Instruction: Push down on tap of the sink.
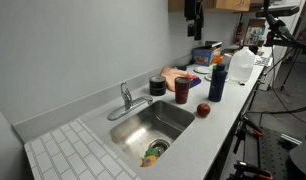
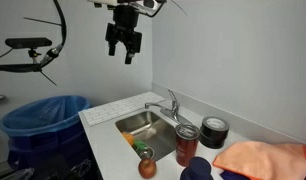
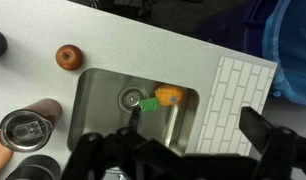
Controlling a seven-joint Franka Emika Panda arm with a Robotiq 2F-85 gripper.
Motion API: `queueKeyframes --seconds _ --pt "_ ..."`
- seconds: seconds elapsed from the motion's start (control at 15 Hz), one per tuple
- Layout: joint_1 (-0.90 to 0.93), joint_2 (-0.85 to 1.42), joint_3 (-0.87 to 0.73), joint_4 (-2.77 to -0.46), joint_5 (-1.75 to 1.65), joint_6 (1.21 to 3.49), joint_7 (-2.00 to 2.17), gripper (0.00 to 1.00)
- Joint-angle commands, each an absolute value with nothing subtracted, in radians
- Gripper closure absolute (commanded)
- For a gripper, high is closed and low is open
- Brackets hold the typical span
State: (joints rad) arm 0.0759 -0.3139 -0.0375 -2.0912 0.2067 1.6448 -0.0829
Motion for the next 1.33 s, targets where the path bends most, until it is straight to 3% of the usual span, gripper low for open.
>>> queueKeyframes --seconds 0.0,0.87,1.27 --pt "0.059 -0.312 -0.023 -2.090 0.210 1.642 -0.087 0.00" --pt "0.059 -0.312 -0.023 -2.090 0.210 1.643 -0.087 0.00" --pt "0.054 -0.196 -0.022 -2.034 0.141 1.715 -0.139 0.00"
